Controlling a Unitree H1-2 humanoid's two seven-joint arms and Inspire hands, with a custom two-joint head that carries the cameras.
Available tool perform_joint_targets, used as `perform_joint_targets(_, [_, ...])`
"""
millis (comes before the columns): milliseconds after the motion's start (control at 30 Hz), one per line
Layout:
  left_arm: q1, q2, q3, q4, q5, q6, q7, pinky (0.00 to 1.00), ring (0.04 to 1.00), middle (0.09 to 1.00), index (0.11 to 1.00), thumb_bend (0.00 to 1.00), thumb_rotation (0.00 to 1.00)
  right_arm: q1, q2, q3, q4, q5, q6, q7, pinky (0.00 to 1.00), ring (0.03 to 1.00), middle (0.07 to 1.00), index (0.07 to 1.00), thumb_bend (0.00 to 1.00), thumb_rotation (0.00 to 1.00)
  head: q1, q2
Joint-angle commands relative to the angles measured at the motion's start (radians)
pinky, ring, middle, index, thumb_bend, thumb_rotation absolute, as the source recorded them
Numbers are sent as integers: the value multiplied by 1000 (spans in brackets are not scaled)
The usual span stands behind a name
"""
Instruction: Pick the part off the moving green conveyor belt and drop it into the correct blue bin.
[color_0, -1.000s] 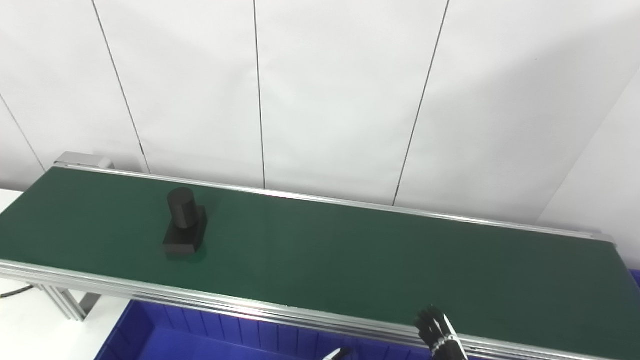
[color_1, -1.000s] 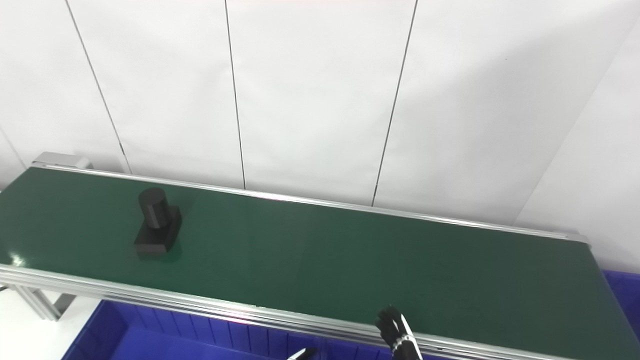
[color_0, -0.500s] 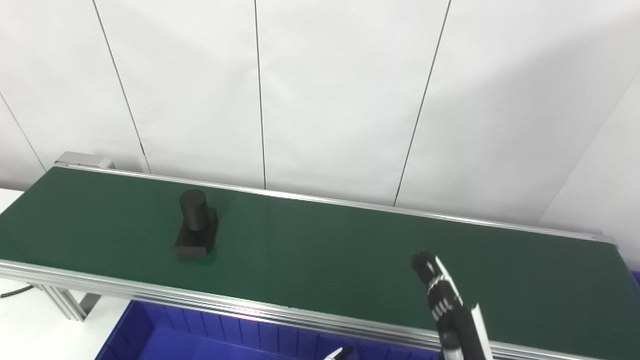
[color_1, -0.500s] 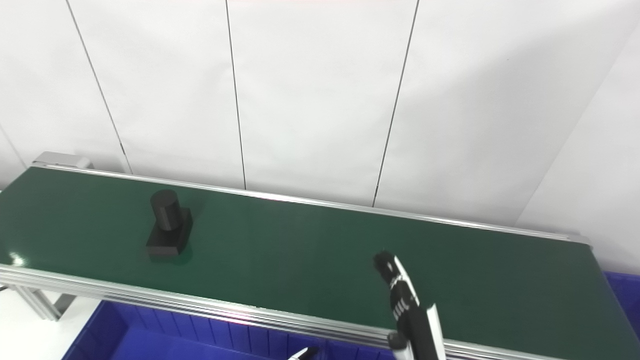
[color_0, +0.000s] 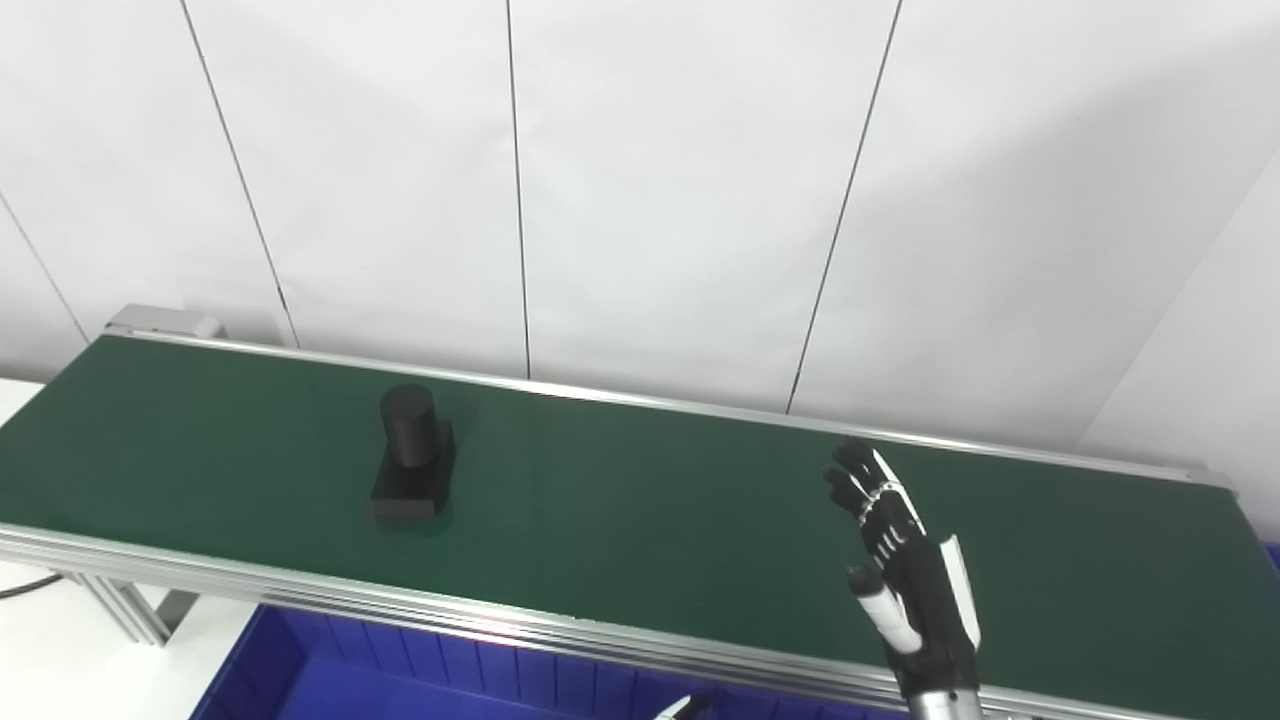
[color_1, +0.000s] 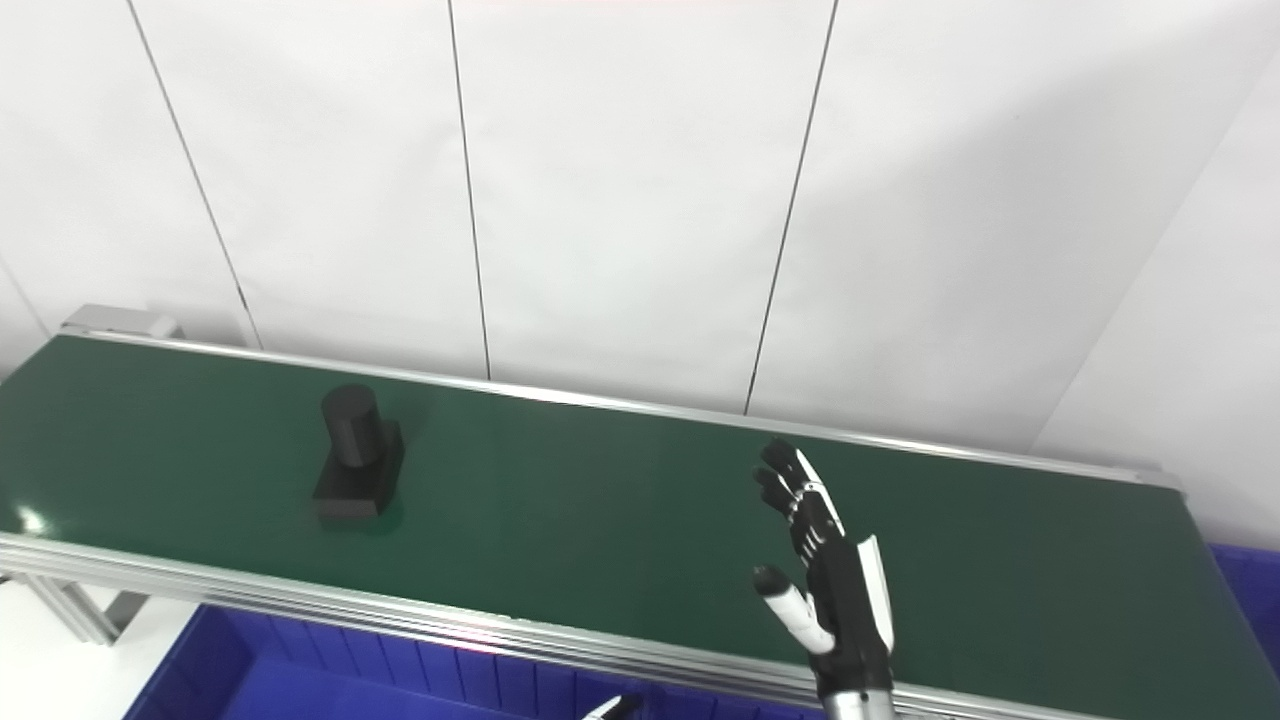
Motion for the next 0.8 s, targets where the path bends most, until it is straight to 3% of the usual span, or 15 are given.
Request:
perform_joint_targets(0, [-21,-16,0,-11,4,-34,15,910,952,966,938,969,825,-50,4,-3,-1,-14,-34,-14,841,855,892,906,818,721,1,1])
perform_joint_targets(267, [-18,-9,-4,-21,3,-34,26,906,945,962,934,958,818,-85,50,-10,35,27,2,-15,832,864,920,937,798,669,-10,15])
perform_joint_targets(600, [-14,-5,2,-27,-11,-34,4,927,949,967,935,952,804,-119,84,-8,106,-14,12,-41,852,868,916,937,788,623,-24,11])
perform_joint_targets(767, [-15,-7,-1,-22,-10,-34,6,921,949,967,937,952,801,-150,83,-12,166,-58,3,-78,834,847,906,927,773,544,-21,8])
